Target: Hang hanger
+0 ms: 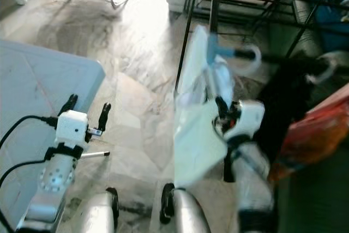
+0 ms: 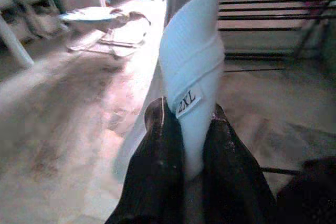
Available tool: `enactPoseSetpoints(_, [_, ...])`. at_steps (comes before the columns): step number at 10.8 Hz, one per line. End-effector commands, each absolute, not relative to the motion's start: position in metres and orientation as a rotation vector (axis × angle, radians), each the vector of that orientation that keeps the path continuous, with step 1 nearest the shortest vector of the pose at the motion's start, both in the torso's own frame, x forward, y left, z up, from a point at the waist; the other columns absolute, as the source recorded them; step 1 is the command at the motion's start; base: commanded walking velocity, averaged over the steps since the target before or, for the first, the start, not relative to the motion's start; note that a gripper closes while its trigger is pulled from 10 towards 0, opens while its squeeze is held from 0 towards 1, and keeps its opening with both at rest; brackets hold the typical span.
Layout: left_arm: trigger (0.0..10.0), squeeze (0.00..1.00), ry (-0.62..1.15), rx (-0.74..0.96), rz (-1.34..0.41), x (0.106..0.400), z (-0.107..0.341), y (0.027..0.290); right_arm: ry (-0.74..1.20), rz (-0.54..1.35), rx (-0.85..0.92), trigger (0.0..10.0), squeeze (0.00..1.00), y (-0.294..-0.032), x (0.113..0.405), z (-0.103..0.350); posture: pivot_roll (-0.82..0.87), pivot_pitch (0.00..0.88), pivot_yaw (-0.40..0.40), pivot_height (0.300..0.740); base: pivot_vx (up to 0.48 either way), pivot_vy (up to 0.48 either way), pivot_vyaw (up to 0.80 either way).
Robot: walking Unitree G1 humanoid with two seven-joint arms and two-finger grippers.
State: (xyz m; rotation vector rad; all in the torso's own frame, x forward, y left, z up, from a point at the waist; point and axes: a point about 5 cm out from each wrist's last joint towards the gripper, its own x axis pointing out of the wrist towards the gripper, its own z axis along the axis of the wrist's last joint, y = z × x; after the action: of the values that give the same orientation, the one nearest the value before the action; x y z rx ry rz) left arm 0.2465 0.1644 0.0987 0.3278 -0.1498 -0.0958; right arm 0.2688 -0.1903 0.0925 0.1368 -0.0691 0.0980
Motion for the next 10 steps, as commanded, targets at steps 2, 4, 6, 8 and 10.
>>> enactPoseSetpoints(2, [10.0, 0.0, -0.068, 0.336, -0.081, 0.245, 0.085, 0.169, -0.206, 0.053, -0.025, 0.0, 0.0, -0.194, 0.277, 0.128, 0.06, 0.206, -0.086, 0.74, 0.0, 0.0, 0.0])
enactPoseSetpoints(4, [10.0, 0.0, -0.075, 0.338, -0.078, 0.249, 0.086, 0.167, -0.257, 0.044, -0.149, 0.0, 0.0, -0.195, 0.287, 0.142, 0.06, 0.204, -0.091, 0.74, 0.0, 0.0, 0.0])
enactPoseSetpoints(6, [10.0, 0.0, -0.07, 0.334, -0.071, 0.245, 0.084, 0.166, -0.307, 0.016, -0.234, 0.0, 0.0, -0.197, 0.293, 0.155, 0.06, 0.211, -0.1, 0.74, 0.0, 0.0, 0.0])
enactPoseSetpoints(8, [10.0, 0.0, -0.063, 0.333, -0.063, 0.244, 0.082, 0.166, -0.339, -0.005, -0.29, 0.0, 0.0, -0.196, 0.279, 0.158, 0.05, 0.218, -0.104, 0.74, 0.0, 0.0, 0.0])
enactPoseSetpoints(10, [10.0, 0.0, -0.06, 0.334, -0.059, 0.246, 0.081, 0.166, -0.301, 0.012, -0.269, 0.0, 0.0, -0.191, 0.272, 0.147, 0.04, 0.22, -0.1, 0.74, 0.0, 0.0, 0.0])
